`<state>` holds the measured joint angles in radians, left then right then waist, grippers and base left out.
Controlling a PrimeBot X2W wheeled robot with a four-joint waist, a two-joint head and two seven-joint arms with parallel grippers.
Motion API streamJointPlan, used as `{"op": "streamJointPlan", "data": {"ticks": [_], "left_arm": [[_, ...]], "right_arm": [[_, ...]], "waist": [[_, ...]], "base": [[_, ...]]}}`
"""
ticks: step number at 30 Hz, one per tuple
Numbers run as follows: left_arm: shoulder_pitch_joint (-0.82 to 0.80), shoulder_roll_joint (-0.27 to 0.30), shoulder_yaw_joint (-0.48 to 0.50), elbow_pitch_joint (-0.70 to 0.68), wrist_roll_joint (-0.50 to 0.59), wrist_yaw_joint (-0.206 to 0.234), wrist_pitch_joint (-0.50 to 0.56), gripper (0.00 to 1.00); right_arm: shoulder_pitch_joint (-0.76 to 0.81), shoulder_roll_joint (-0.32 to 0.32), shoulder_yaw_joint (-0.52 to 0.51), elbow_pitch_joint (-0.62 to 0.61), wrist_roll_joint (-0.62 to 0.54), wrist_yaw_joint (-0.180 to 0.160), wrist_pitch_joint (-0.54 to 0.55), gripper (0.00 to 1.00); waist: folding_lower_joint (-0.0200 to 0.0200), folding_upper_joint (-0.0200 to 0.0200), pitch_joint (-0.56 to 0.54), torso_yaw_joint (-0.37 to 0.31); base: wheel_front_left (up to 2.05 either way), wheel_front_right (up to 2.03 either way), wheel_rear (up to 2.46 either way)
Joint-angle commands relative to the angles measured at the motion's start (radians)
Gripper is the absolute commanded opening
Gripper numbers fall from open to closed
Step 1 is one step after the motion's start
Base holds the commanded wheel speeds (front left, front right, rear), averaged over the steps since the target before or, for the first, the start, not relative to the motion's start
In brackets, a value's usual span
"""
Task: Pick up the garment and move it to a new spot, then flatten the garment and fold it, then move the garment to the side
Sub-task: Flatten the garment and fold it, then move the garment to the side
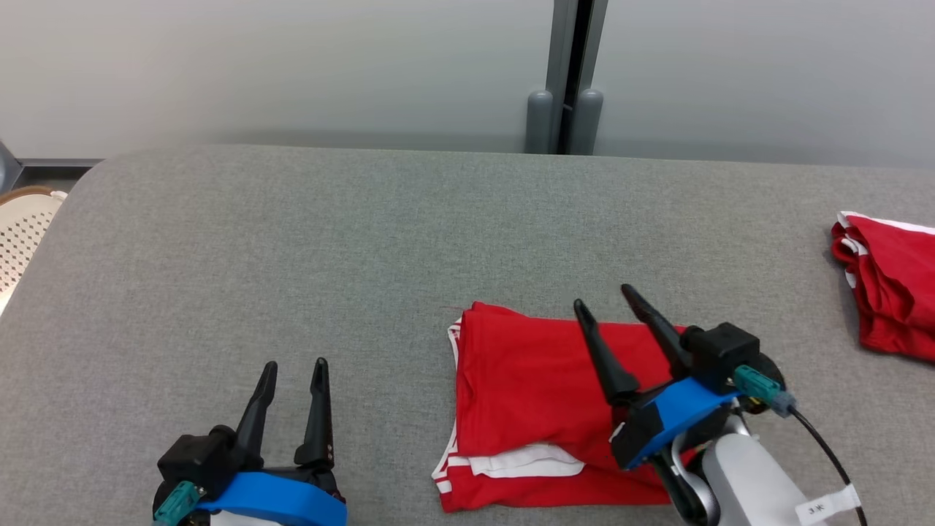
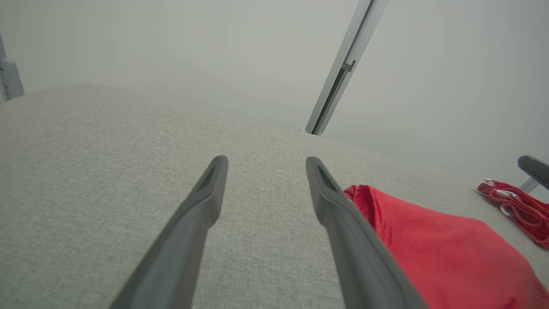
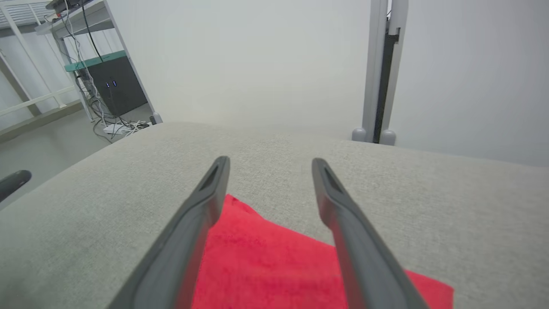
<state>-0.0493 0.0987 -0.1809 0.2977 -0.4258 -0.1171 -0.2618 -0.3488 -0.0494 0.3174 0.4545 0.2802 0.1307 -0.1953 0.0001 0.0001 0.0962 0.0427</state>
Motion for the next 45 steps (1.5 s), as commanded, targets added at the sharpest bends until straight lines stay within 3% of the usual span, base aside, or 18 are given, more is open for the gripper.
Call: {"op": "streamJointPlan", "data": {"ticks": [1,6,12,27,45], "left_arm": [[-0.016,0.000,-0.007,0.004,0.006,-0.006,-0.004,1.00],[-0.021,-0.004,-0.027,0.013,0.017,-0.009,-0.004,1.00],[-0.021,-0.011,-0.045,0.028,0.029,-0.011,-0.004,1.00],[0.005,-0.022,-0.042,0.057,0.045,-0.013,-0.004,1.00],[0.039,-0.026,0.001,0.058,0.073,-0.010,-0.004,1.00]], "right_arm": [[0.025,-0.002,-0.031,-0.015,-0.042,0.000,-0.010,1.00],[0.092,-0.002,-0.163,-0.058,-0.168,0.000,-0.010,1.00],[0.166,-0.002,-0.256,-0.105,-0.223,0.000,-0.004,1.00],[0.257,-0.002,-0.280,-0.096,-0.181,0.000,-0.028,1.00],[0.263,-0.002,-0.276,-0.069,-0.173,0.000,-0.050,1.00]], "waist": [[-0.0001,-0.0001,-0.001,-0.002],[-0.0001,-0.0001,-0.003,-0.009],[-0.0001,-0.0001,-0.007,-0.021],[-0.0001,-0.0001,-0.056,-0.053],[-0.0001,-0.0001,-0.081,-0.060]], "base": [[0.00,0.00,0.00],[0.00,0.00,0.00],[0.00,0.00,0.00],[0.00,0.00,0.00],[0.00,0.00,0.00]]}}
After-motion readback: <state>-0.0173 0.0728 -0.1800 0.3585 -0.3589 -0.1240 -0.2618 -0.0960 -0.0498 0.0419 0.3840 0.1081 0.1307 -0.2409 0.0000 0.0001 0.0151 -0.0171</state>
